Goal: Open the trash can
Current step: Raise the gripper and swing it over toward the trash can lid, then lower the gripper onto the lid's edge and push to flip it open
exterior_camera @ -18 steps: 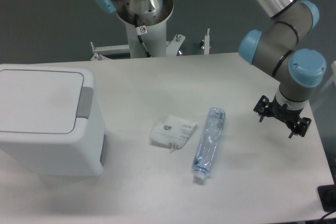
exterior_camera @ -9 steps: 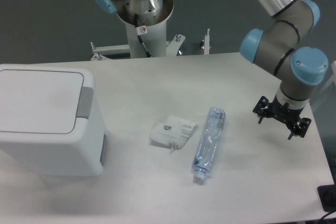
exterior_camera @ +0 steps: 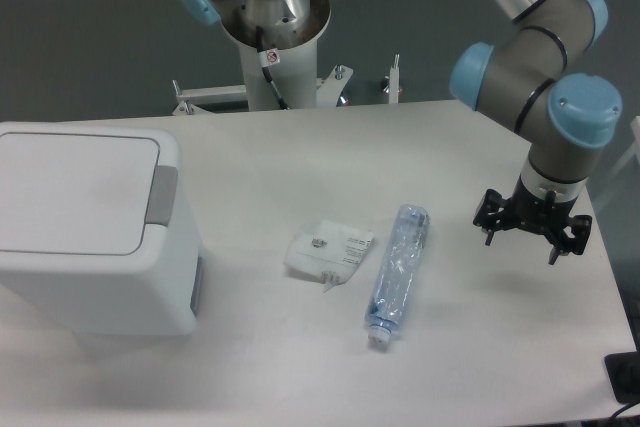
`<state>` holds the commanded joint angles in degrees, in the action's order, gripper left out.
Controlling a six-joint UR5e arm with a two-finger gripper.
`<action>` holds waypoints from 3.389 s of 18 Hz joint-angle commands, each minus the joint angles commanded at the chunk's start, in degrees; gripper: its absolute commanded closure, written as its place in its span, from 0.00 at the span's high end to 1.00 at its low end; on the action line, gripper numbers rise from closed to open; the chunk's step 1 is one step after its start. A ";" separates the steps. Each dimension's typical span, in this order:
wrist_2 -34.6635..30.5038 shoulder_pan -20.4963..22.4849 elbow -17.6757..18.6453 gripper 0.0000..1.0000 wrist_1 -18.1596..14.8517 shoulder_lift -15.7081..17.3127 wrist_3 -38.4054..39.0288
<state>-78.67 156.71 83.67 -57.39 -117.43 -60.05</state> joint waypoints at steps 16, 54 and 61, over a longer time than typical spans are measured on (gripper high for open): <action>18.81 -1.94 -0.18 1.00 -0.62 8.88 27.96; 18.73 -24.52 13.54 1.00 0.70 23.47 53.72; 17.50 -24.61 13.89 1.00 0.70 23.56 53.63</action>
<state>-61.17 132.10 97.56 -56.69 -93.87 -6.42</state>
